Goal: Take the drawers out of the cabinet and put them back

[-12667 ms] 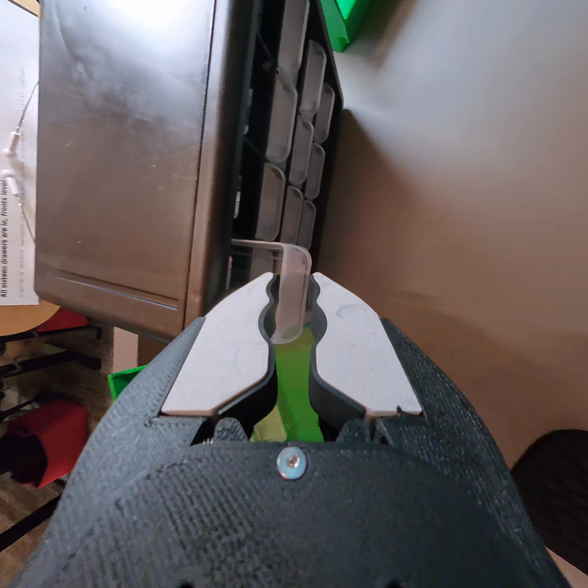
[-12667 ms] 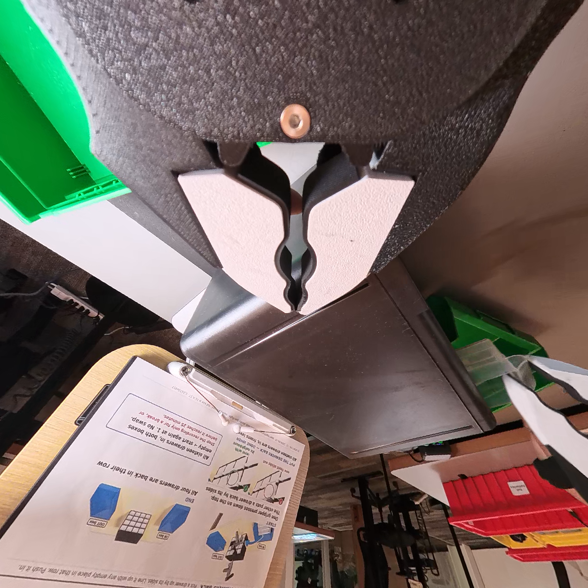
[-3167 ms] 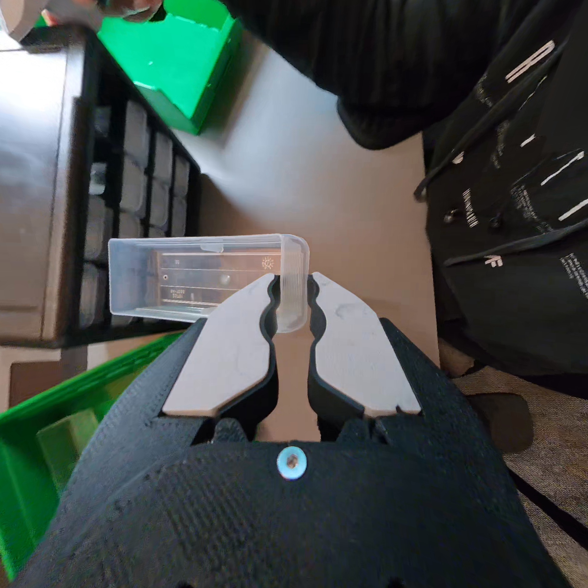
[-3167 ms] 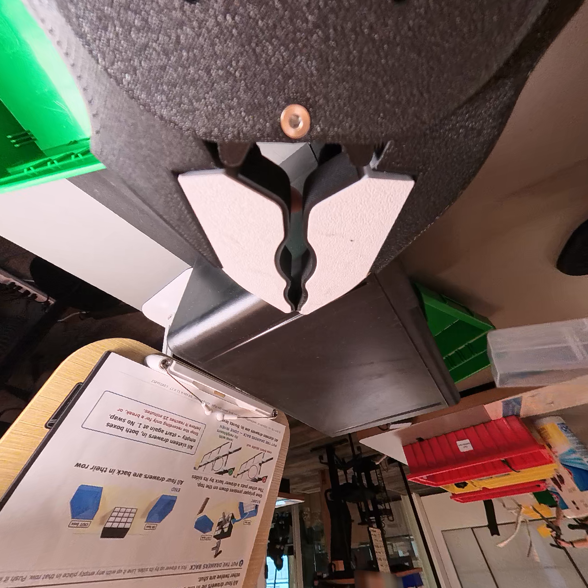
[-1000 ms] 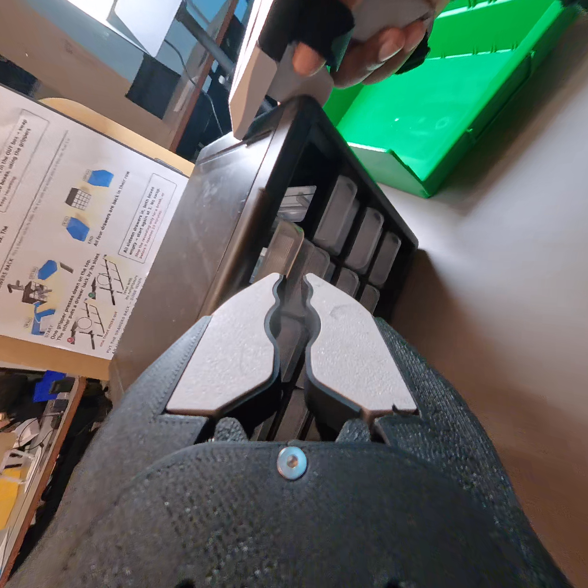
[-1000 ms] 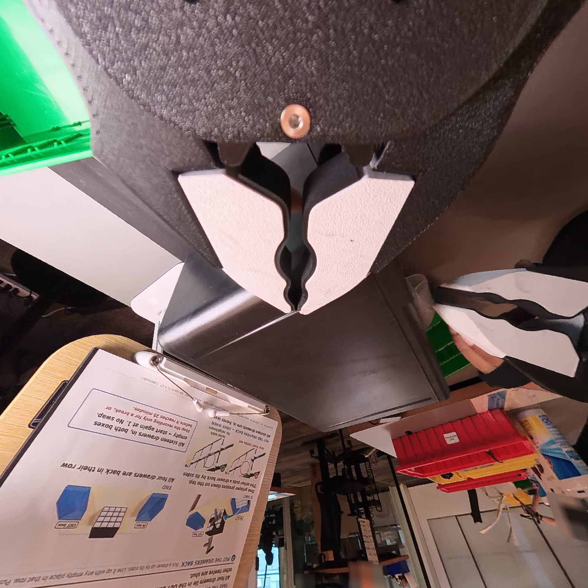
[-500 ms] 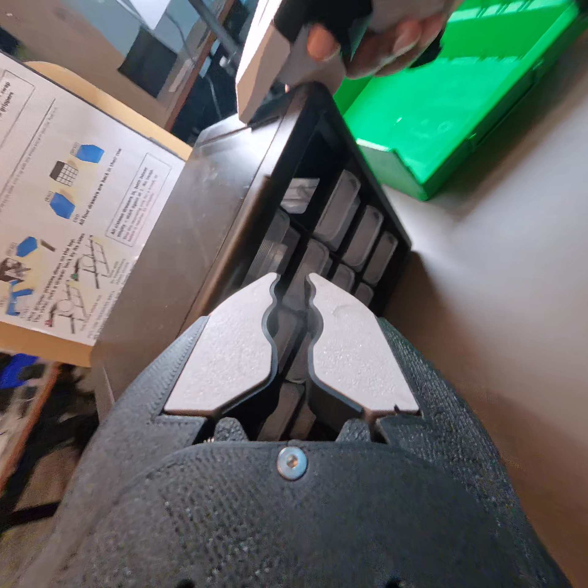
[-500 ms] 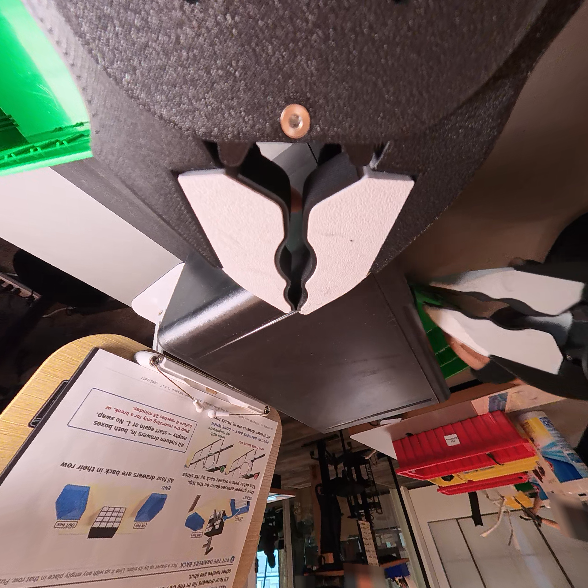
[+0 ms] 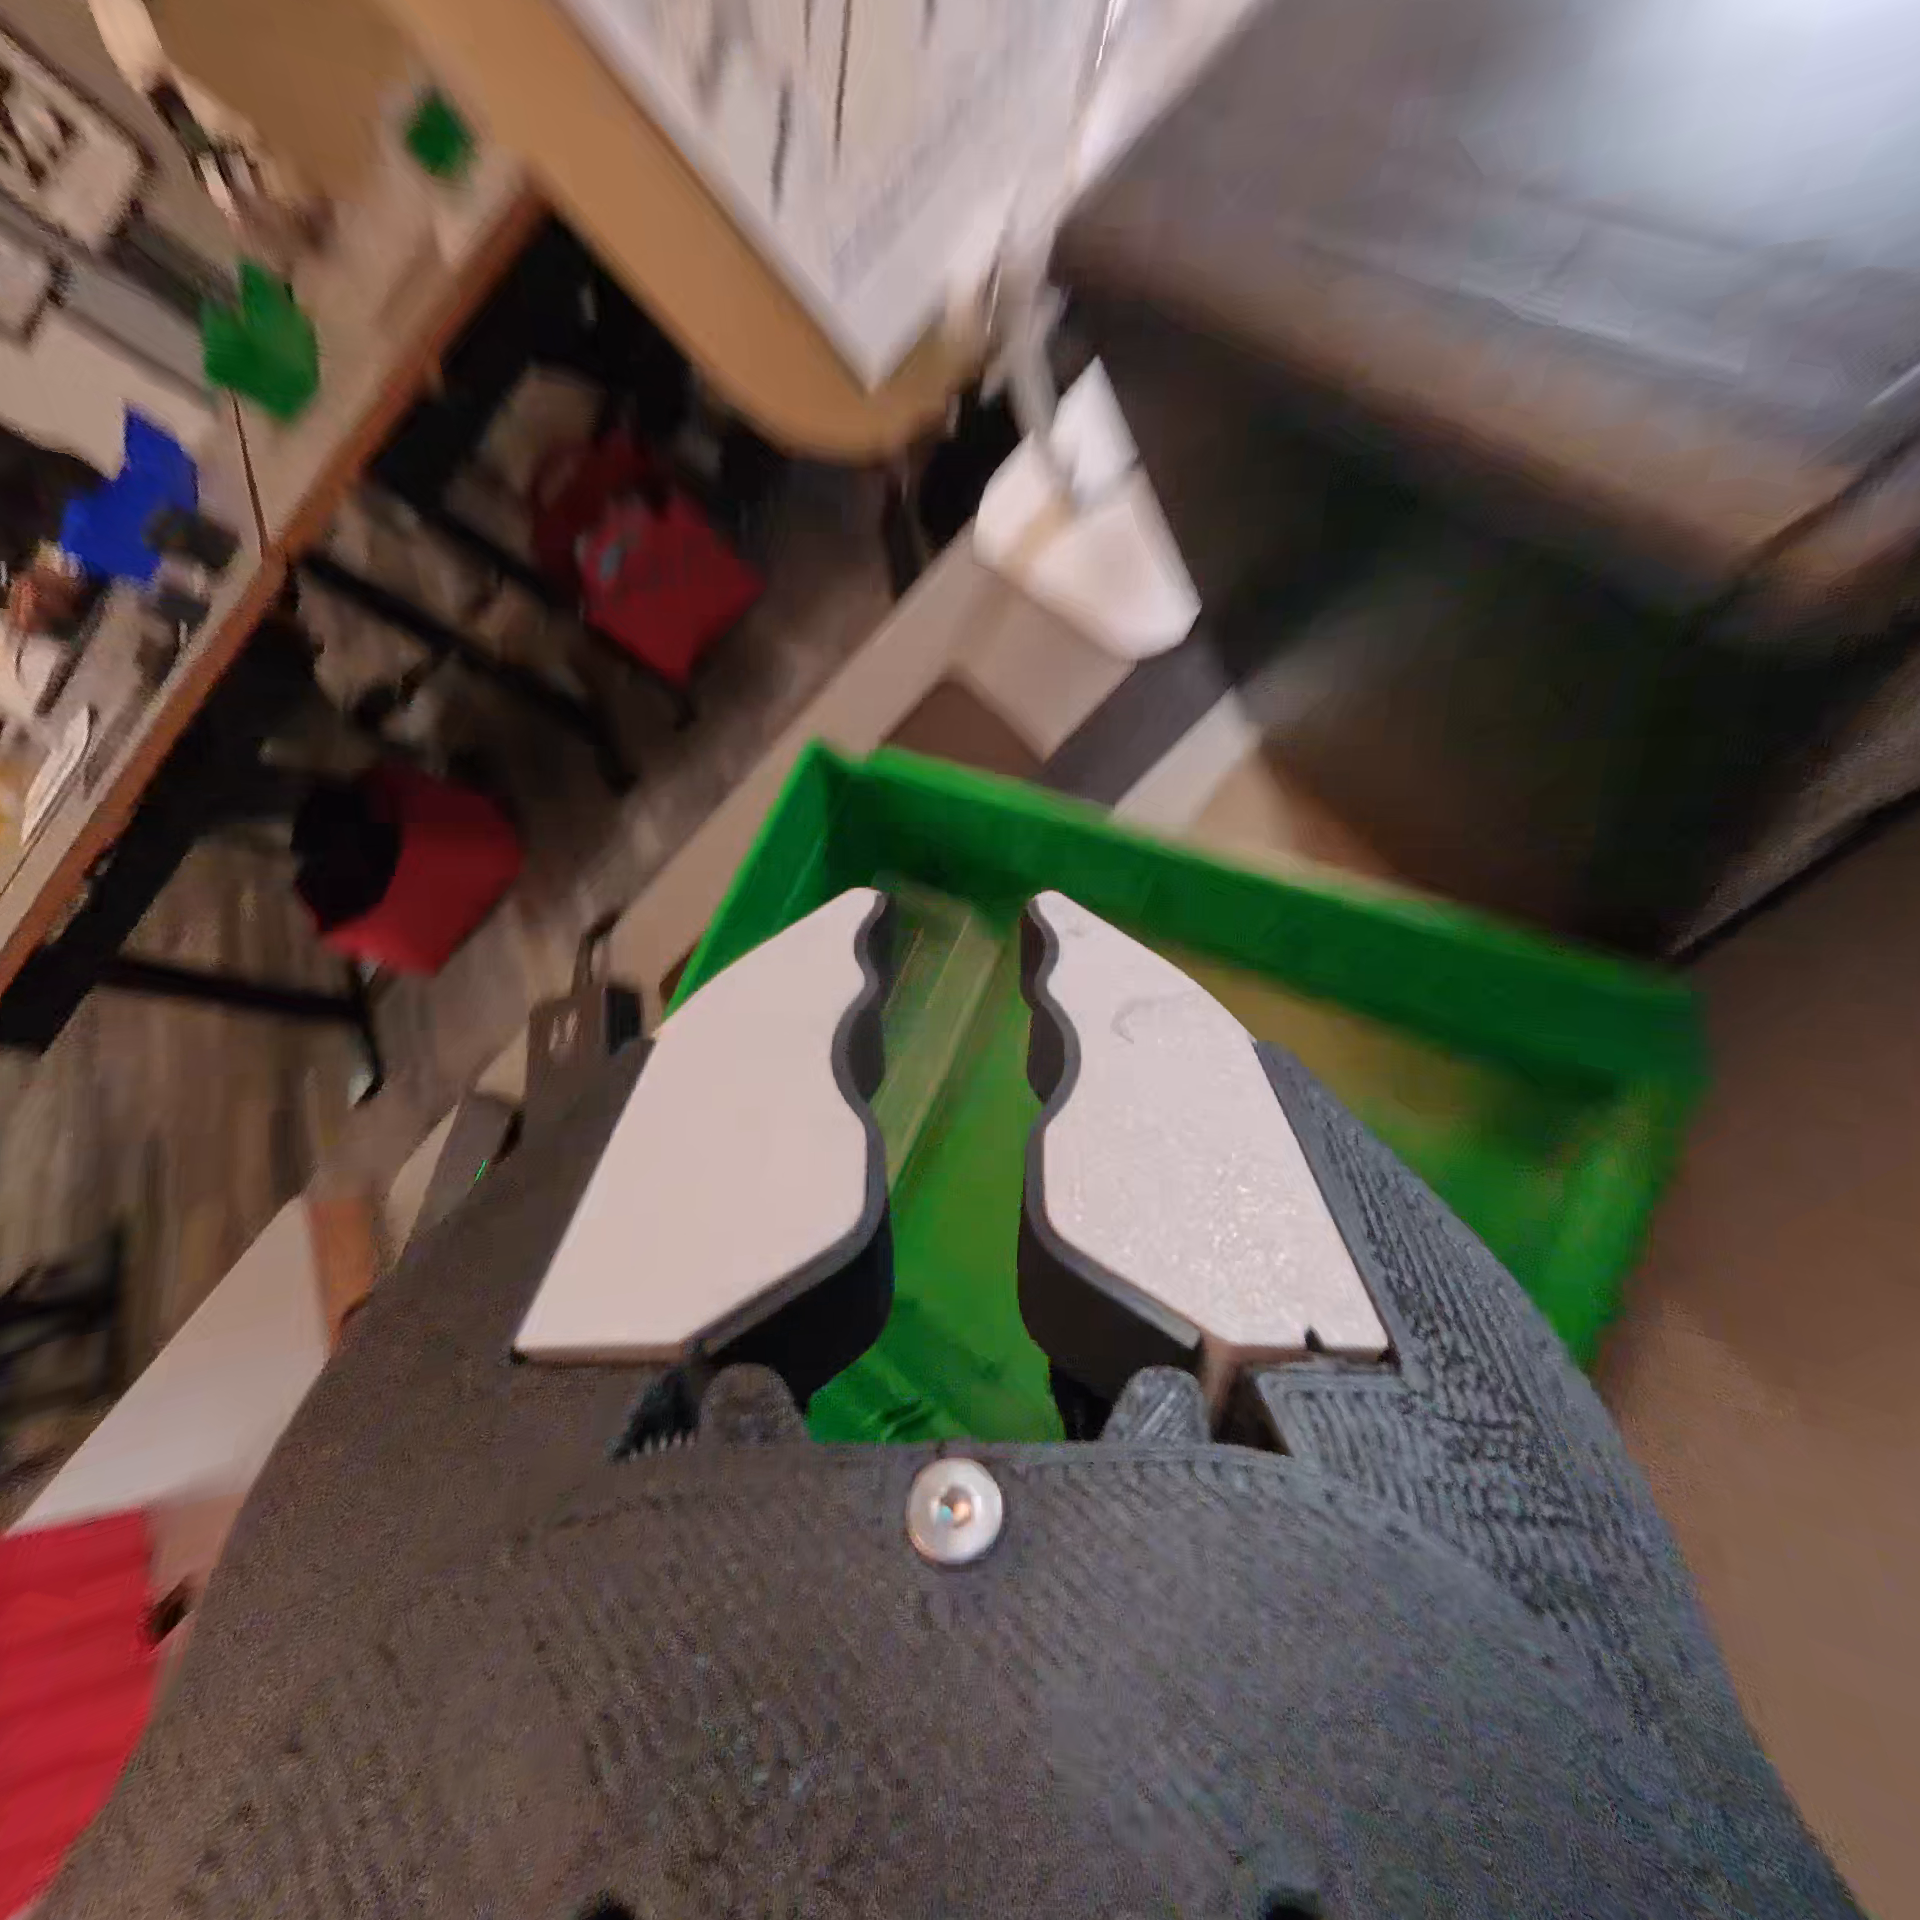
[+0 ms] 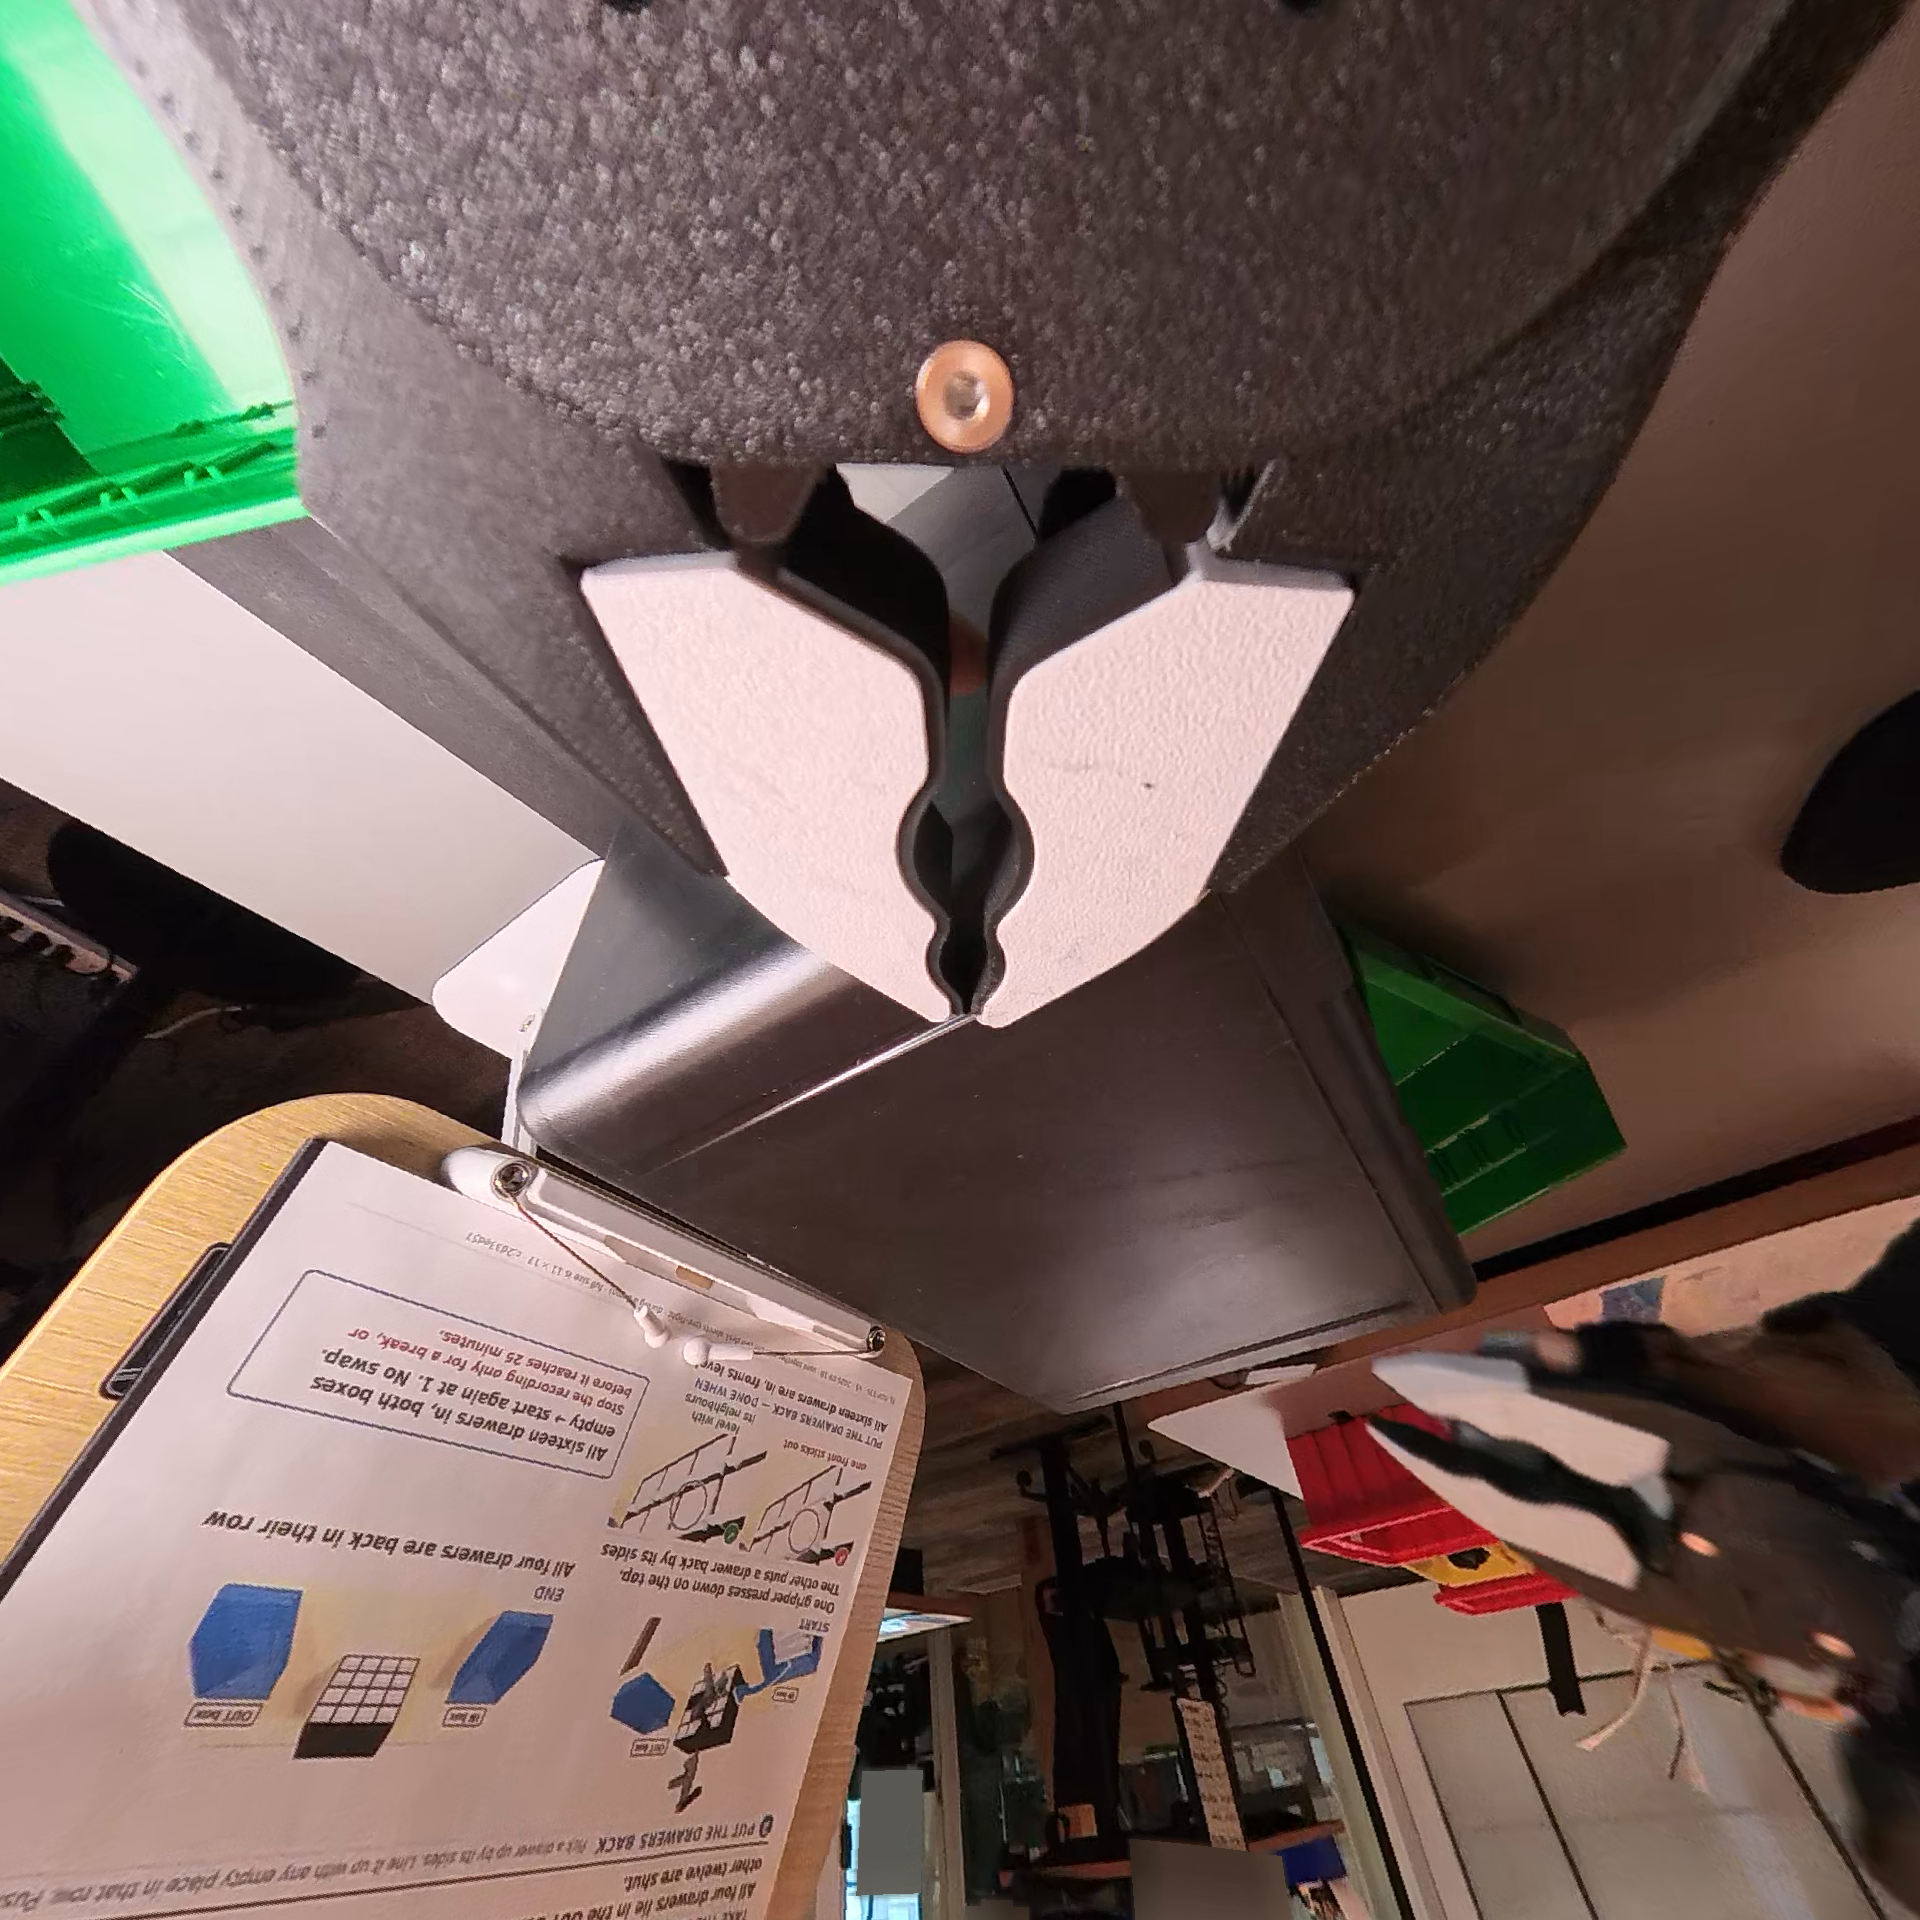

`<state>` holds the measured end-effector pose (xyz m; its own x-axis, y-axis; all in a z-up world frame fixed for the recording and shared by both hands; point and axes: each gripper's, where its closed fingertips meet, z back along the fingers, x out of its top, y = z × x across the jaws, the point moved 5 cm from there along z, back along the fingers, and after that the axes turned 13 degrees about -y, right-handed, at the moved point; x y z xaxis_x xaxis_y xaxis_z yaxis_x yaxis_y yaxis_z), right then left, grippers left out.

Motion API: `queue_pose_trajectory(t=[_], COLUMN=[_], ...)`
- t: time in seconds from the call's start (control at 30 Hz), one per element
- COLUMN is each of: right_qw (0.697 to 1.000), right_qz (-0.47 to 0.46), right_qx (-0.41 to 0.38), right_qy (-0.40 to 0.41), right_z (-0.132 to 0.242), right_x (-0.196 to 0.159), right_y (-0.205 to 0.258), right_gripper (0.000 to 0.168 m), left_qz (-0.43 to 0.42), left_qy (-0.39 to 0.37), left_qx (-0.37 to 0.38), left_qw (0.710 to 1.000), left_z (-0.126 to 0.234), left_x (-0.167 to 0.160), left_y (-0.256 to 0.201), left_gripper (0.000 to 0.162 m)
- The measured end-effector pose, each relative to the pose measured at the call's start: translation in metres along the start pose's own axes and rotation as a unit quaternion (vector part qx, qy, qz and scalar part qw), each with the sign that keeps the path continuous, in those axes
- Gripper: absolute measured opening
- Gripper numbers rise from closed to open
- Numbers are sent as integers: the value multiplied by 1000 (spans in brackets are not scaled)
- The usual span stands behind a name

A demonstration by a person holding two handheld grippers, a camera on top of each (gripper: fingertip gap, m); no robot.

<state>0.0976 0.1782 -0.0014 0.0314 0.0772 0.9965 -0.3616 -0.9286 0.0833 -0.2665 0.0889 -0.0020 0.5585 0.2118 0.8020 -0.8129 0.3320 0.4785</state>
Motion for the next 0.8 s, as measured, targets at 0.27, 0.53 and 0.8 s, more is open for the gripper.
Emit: queue_pose_trajectory(t=[0.27,0.53,0.8], right_qw=[1000,1000,1000], right_qz=[4,13,16], right_qx=[-1,-1,-4], right_qy=[3,10,11], right_z=[0,0,0], right_x=[0,1,1], right_y=[0,0,1], right_gripper=[0,0,0], left_qz=[-73,-88,-138], left_qy=[293,387,426], left_qx=[-10,-1,-14], left_qw=[953,918,894], left_z=[-61,-81,-77], left_x=[-146,-190,-198], left_y=[37,47,34], left_gripper=[34,29,5])
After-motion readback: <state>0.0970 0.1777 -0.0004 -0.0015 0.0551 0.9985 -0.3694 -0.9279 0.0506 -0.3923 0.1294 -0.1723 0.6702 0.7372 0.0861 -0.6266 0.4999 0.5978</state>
